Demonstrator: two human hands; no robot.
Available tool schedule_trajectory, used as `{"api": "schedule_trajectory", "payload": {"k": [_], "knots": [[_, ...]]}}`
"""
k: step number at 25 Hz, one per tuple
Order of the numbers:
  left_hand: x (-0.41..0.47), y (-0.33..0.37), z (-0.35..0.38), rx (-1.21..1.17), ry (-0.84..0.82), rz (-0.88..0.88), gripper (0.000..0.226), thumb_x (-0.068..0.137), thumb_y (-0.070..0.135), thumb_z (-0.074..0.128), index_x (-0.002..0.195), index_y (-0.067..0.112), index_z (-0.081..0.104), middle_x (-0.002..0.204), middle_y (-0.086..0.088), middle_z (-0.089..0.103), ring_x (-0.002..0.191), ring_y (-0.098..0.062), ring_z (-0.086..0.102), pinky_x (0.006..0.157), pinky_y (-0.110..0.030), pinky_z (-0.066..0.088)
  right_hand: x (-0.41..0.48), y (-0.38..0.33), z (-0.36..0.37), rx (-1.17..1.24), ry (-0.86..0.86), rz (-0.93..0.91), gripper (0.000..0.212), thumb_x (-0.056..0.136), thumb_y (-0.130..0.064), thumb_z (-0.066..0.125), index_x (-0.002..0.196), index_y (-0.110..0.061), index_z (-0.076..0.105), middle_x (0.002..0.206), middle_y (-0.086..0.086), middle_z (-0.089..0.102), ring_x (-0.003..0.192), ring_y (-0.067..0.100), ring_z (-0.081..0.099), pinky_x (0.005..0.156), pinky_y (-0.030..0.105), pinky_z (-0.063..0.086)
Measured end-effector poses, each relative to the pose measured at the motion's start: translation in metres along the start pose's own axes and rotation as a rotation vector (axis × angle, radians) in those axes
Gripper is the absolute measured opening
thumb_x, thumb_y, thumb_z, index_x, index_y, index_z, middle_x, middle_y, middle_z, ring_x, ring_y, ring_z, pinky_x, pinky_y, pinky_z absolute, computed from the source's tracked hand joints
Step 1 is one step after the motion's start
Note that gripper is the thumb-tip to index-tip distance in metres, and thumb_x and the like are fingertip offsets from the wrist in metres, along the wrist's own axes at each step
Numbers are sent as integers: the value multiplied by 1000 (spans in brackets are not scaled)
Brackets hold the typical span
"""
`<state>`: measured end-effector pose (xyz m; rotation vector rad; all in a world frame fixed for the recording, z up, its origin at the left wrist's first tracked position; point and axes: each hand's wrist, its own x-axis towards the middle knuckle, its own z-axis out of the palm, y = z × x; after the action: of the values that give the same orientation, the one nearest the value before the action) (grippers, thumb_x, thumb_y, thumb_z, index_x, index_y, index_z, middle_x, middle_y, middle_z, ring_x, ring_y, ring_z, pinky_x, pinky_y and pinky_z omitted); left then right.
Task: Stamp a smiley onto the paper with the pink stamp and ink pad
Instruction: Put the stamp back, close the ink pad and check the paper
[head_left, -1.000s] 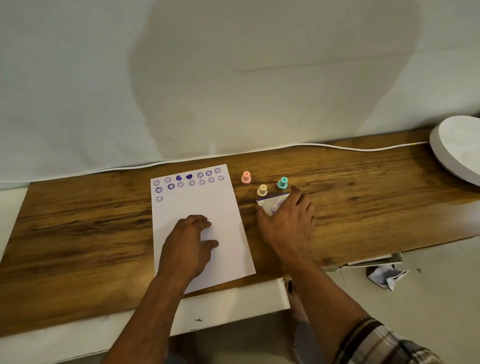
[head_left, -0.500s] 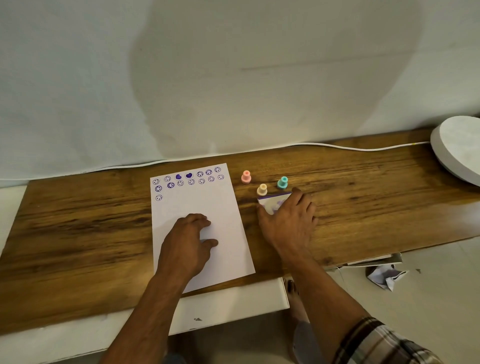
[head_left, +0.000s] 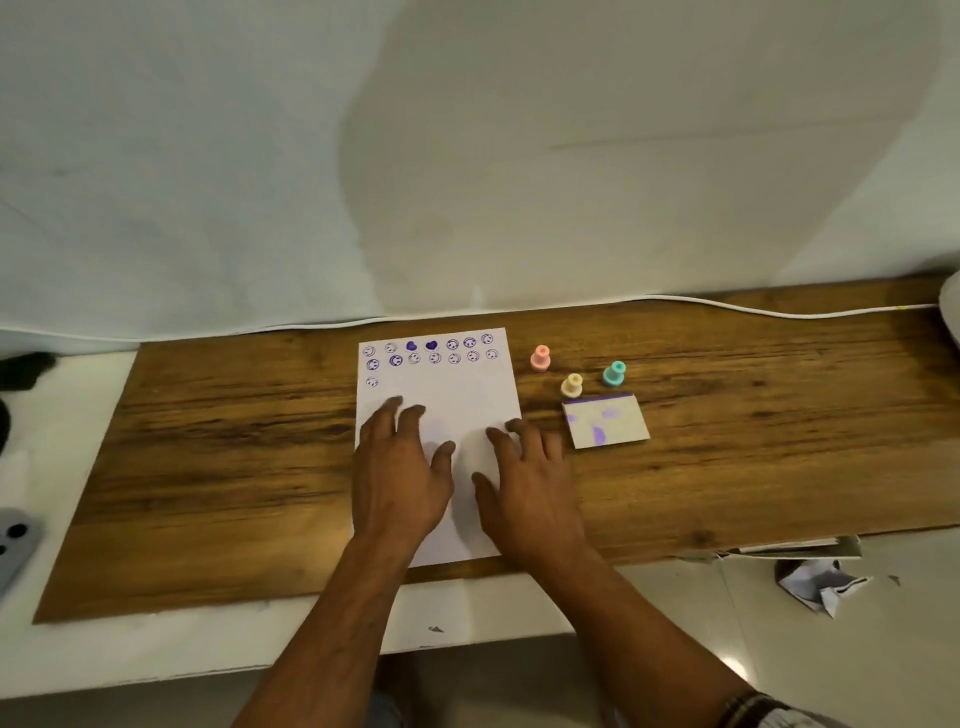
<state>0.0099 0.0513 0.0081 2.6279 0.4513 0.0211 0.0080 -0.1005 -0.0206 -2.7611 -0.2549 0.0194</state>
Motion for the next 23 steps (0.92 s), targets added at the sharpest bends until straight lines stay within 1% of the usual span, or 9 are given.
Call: {"api": "schedule_trajectory", "payload": {"k": [3,6,9,11,14,16,18,21,23], "knots": [[2,-9,-6,49,-115,-258,96,93,62,52,160,10,7,169,-19,12,156,-39,13,125,-53,22,-1,2,3,-74,14,14,58,94,-50,66,144,-22,56,150,9,52,132,32,49,100,46,51],[-3,-6,-4,4,-205,-247,106,91,72,42,160,11,-10,171,-16,8,156,-37,13,126,-51,20,-2,1,5,-86,36,6,55,95,-48,67,142,-21,59,149,8,55,131,33,51,99,47,52],[-1,-4,-5,-209,-62,-235,98,87,63,62,157,15,15,159,-12,39,141,-36,45,112,-52,45,-3,0,8,-82,26,12,54,96,-48,66,144,-22,59,150,7,55,133,32,51,100,47,52],[8,-6,-10,-532,22,-413,83,80,53,77,144,16,41,138,-8,61,120,-32,63,97,-51,57,-2,2,10,-81,14,23,55,97,-49,64,146,-23,57,153,5,53,135,31,50,103,47,50],[25,-23,-16,-1016,42,-617,33,80,27,83,110,16,72,112,-7,77,95,-25,75,92,-47,60,0,4,10,-57,-24,37,56,99,-52,60,149,-28,53,157,1,49,139,29,47,107,45,48],[28,-30,-20,-1006,51,-588,14,85,14,79,97,19,77,107,-7,80,88,-21,76,89,-42,60,0,5,8,-23,-44,43,57,98,-53,60,150,-29,52,158,-1,48,140,27,45,108,43,47],[27,-32,-22,-942,79,-523,18,88,11,75,105,17,77,104,-3,80,91,-22,76,87,-39,60,1,5,2,87,-59,74,61,97,-51,64,152,-30,48,157,-1,47,139,25,44,108,43,47],[31,-34,-27,-1114,48,-445,16,90,7,73,100,19,76,98,0,81,92,-23,77,81,-36,61,11,4,-14,421,-23,237,67,96,-47,70,154,-30,41,156,-3,44,136,22,47,103,43,51],[33,-36,-34,-1277,10,-390,19,90,3,72,102,16,77,101,-4,81,90,-21,77,77,-34,62,22,8,-30,674,16,367,62,95,-45,72,149,-29,45,145,-8,53,124,16,55,94,37,57]]}}
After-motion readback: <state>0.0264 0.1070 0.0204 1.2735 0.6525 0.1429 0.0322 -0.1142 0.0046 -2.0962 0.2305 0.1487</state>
